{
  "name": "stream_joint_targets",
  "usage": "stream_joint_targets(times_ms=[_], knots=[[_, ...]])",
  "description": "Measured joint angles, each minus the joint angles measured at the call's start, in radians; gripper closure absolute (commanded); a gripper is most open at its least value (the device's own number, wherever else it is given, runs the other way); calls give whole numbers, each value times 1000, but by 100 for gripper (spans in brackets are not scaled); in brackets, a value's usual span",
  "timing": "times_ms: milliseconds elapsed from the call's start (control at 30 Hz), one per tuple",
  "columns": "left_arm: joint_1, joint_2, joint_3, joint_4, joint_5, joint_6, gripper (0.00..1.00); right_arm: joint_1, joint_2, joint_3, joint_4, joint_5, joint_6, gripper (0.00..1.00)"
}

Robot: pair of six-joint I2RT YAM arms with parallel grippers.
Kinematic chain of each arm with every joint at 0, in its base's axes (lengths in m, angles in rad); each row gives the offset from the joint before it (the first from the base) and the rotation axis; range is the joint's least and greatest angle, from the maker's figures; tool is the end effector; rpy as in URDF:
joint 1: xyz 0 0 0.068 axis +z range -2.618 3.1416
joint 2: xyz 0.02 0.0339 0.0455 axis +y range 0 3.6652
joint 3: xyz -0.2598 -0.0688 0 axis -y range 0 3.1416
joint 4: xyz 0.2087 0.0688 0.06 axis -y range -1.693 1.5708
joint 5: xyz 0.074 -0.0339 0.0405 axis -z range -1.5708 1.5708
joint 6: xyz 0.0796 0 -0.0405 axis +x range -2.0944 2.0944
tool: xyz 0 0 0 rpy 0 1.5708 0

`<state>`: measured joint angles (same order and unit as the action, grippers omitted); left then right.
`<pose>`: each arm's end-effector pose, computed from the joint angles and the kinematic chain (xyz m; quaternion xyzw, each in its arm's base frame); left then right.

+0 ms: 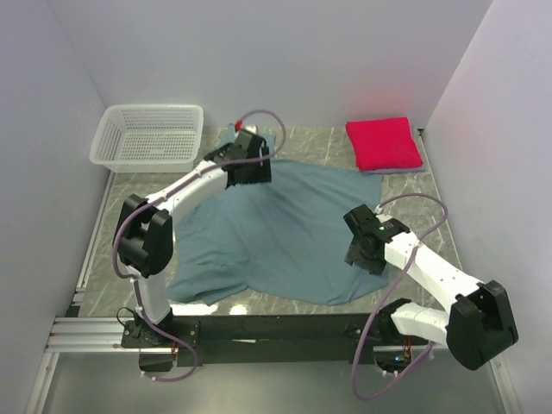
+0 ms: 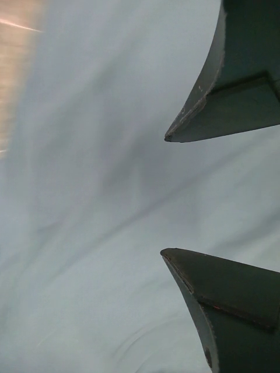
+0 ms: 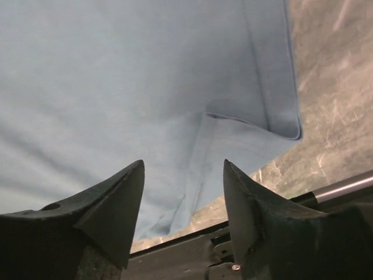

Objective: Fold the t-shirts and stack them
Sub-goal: Flatten the tshirt out

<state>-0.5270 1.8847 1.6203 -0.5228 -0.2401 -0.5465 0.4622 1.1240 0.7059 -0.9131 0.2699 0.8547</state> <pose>0.3761 -0.1970 0.2568 -0.0547 0.9171 -0.0987 0.3824 0.1514 0.0517 0.1715 0.2076 0.9618 -0.0332 0.1754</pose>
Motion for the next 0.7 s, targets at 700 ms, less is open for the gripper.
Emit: stream_joint_targets(times_ms=[700], knots=[[-23,-179,-377,32,5,16,26,-29,155,-41,27,51,19,77]])
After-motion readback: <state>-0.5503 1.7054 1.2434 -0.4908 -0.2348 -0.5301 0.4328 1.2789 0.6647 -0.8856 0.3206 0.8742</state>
